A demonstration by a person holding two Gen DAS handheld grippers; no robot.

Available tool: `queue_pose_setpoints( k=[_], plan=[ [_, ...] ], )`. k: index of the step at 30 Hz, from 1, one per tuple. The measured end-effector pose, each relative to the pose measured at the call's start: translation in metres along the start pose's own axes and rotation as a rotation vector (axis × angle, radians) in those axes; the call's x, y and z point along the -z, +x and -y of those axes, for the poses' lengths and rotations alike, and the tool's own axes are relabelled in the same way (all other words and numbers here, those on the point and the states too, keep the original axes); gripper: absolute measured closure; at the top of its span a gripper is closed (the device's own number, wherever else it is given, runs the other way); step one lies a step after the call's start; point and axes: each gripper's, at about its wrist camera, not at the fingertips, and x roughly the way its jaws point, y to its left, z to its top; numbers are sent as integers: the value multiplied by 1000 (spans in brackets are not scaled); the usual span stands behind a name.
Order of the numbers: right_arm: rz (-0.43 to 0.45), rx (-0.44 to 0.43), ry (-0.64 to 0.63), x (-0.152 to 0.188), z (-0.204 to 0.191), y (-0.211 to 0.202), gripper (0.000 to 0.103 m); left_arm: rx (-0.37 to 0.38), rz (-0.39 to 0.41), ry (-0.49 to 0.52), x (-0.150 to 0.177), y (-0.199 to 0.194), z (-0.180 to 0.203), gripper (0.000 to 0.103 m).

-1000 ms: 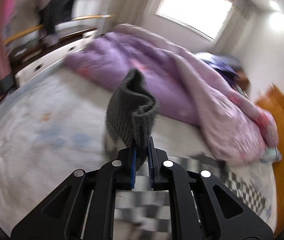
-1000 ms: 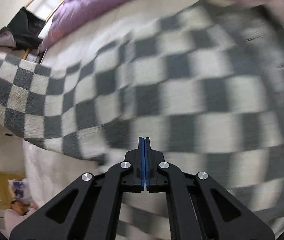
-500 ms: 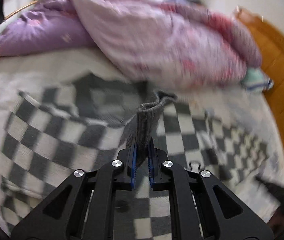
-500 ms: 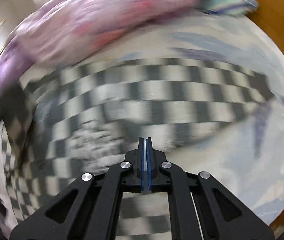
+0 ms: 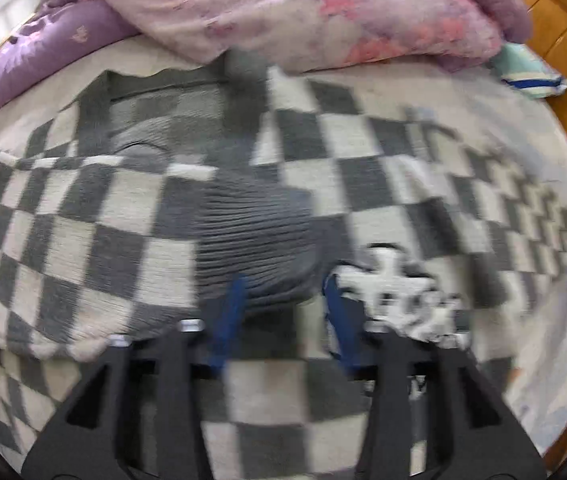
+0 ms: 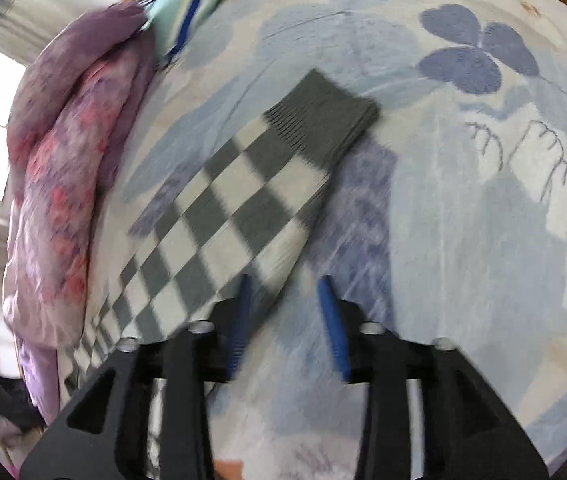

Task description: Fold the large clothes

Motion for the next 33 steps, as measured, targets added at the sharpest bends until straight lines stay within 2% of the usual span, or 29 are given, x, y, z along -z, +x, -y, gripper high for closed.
queue_pose_setpoints(
  k=[2,5,9,12,14,16,17,20,25,27,28,30,33],
  plan=[
    [6,-3,27,-10,5,10,60,48,34,-8,1,-10,12,37],
    [-6,-35,96,-25,14,28,60,96,48,0,-4,-8,33,37],
    [-3,-43,115,-39,13,48,59,93,8,21,-12,18,54,37],
    [0,-17,119,-41,13,61,59,110,-43,24,-12,42,64,37],
    [17,-8,103,-43,11,63,64,78,-46,43,-9,52,72,38],
    [18,15,95,-45,11,65,87,56,-47,67,-7,60,79,38],
    [21,14,99,-46,12,64,91,48,-48,69,-6,62,80,38],
    [50,0,67,-47,7,55,94,46,-47,66,-8,65,82,38],
    [162,-40,-38,-43,-32,13,94,69,-54,98,-7,71,82,38],
    [221,-59,-135,-34,-68,-12,94,99,-67,88,-10,67,76,38],
    [238,-63,-181,-29,-83,-21,94,122,-68,76,-13,65,72,39],
    [280,-96,-334,-8,-133,-43,94,240,-58,18,-17,46,58,40],
    [305,-137,-498,31,-194,-64,94,335,7,-46,-18,8,26,40]
  ],
)
